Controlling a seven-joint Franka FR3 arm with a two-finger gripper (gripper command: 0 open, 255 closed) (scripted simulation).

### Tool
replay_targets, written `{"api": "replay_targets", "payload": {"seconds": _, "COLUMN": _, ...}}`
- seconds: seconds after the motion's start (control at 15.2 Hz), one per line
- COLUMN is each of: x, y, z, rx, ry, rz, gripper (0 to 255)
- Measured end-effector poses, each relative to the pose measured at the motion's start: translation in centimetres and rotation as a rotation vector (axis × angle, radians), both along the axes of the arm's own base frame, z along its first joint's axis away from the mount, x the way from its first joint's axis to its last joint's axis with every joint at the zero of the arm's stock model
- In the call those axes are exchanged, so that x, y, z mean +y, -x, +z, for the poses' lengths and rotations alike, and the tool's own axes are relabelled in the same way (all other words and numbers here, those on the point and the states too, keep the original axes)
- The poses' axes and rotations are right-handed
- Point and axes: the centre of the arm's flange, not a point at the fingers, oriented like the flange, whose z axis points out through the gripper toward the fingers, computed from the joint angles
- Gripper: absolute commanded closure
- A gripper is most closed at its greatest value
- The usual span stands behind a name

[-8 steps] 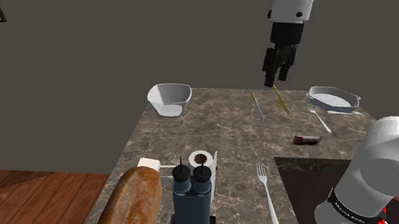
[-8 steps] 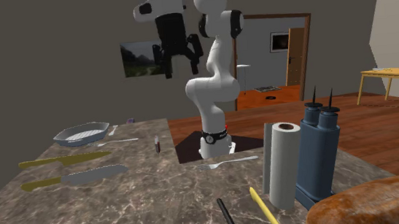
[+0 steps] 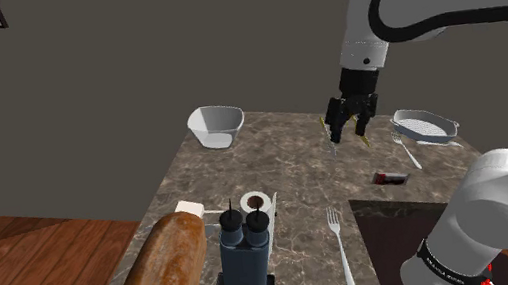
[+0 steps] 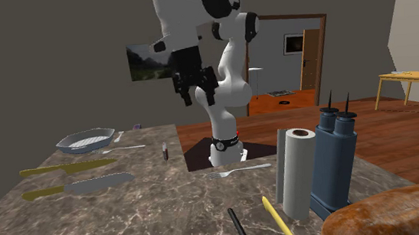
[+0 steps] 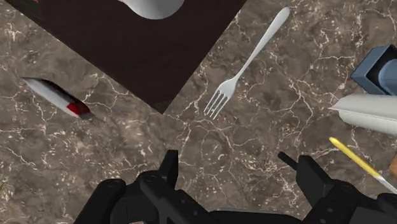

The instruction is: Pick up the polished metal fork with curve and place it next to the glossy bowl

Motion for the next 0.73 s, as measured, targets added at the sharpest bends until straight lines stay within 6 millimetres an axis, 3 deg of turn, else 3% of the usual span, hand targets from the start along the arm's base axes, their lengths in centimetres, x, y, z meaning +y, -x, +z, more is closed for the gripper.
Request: {"api": "replay_targets", "payload": {"seconds": 0.73, "x": 2.2, "y": 2.5, "z": -14.3, "rx": 0.139, "ry": -0.018, "rz": -0.409, "gripper": 0}}
